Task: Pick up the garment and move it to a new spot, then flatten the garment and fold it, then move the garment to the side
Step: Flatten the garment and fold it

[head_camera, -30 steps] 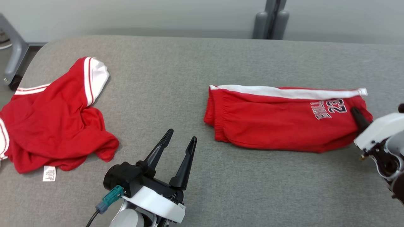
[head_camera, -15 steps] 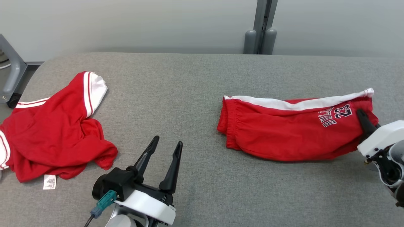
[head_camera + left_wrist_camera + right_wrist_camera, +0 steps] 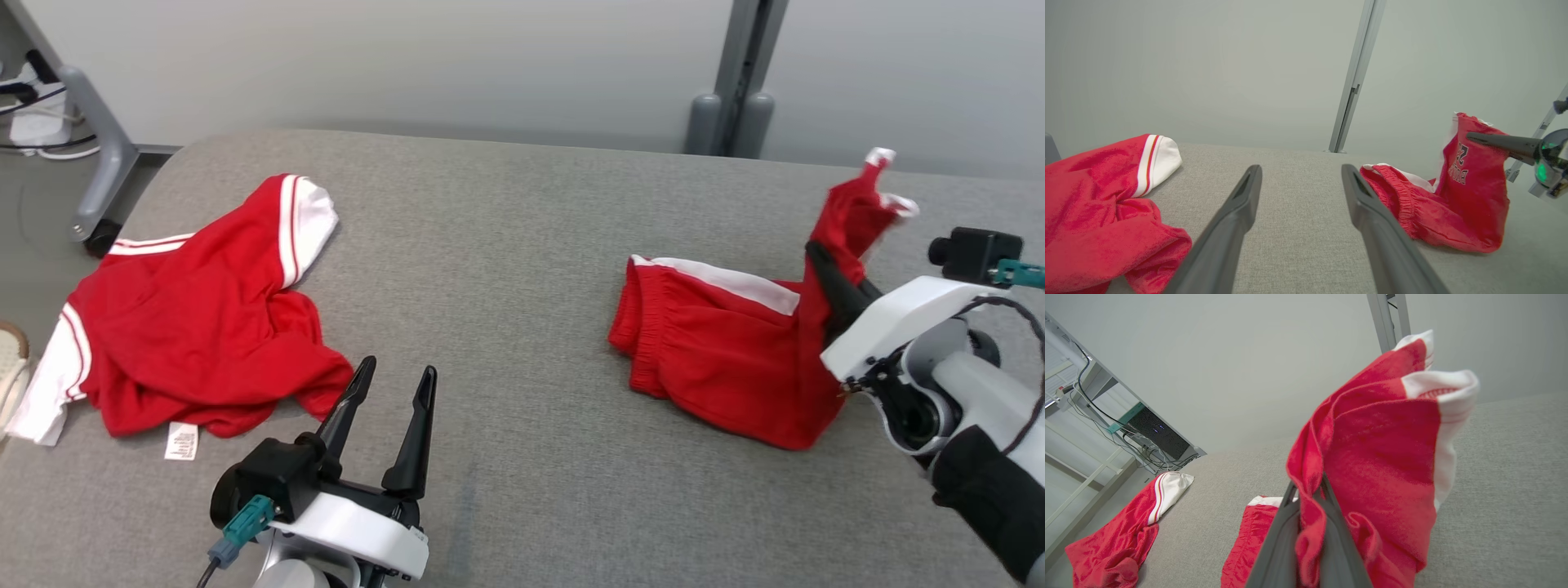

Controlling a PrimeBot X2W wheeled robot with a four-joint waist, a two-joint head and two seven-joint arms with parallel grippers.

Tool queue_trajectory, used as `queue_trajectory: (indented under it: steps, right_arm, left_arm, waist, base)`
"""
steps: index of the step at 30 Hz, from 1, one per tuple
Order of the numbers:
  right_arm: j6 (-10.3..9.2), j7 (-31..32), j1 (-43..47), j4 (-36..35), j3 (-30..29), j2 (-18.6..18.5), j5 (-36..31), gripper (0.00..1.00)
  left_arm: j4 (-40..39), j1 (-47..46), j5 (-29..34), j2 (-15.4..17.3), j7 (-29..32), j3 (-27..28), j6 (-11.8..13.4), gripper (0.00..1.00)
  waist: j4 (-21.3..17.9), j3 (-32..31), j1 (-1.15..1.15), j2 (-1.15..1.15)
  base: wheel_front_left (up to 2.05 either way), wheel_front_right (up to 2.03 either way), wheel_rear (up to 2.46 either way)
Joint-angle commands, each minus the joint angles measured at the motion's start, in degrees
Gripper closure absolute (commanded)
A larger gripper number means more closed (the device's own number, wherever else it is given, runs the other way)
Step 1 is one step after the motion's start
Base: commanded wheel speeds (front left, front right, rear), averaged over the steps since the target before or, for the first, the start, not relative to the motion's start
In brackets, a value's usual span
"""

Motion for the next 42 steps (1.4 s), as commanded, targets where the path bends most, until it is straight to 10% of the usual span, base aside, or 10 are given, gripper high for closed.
queue_trajectory:
  steps: [1, 18, 19, 20, 21, 32, 42]
  right_arm:
    - [0.09, 0.55, -0.38, 0.8, 0.76, 0.94, -0.2, 1.0]
    - [0.09, 3.4, -0.18, 7.61, 5.53, 10.54, 0.34, 1.0]
    - [0.09, 3.44, -0.36, 7.75, 5.75, 10.8, 0.39, 0.88]
    - [0.09, 3.51, -0.46, 7.6, 5.88, 11.03, 0.53, 0.1]
    - [0.09, 3.61, -0.31, 7.02, 5.94, 11.35, 0.91, 0.0]
    - [0.09, -0.92, 2.37, -3.29, 3.13, 6.17, 0.48, 0.0]
    - [0.09, -1.12, 9.84, -6.51, -16.02, 0.64, -10.81, 0.0]
  left_arm:
    - [0.11, 0.32, -0.25, 0.15, -0.09, 0.1, -0.19, 0.0]
    - [0.46, -0.36, -1.49, 0.08, -0.09, -0.52, 0.19, 0.0]
    - [0.55, -0.37, -1.57, 0.09, -0.09, -0.5, 0.22, 0.0]
    - [0.64, -0.37, -1.59, 0.09, -0.09, -0.49, 0.28, 0.0]
    - [0.76, -0.38, -1.63, 0.08, -0.09, -0.46, 0.28, 0.0]
    - [0.65, 1.08, -2.23, 0.09, -0.1, 0.24, 0.79, 0.0]
    - [-0.03, 1.6, -1.5, 0.1, -0.09, 1.24, 0.55, 0.0]
  waist:
    - [1.41, 0.1, 0.0, 0.0]
    - [4.9, 1.33, 0.0, 0.0]
    - [4.72, 1.35, 0.0, 0.0]
    - [4.52, 1.31, 0.0, 0.0]
    - [4.26, 1.21, 0.0, 0.0]
    - [0.1, -1.61, 0.0, 0.0]
    - [-2.63, -1.9, 0.0, 0.0]
  base:
    - [0.0, 0.0, 0.0]
    - [0.0, 0.0, 0.0]
    - [0.0, 0.0, 0.0]
    - [0.0, 0.0, 0.0]
    - [0.0, 0.0, 0.0]
    - [0.0, 0.0, 0.0]
    - [0.0, 0.0, 0.0]
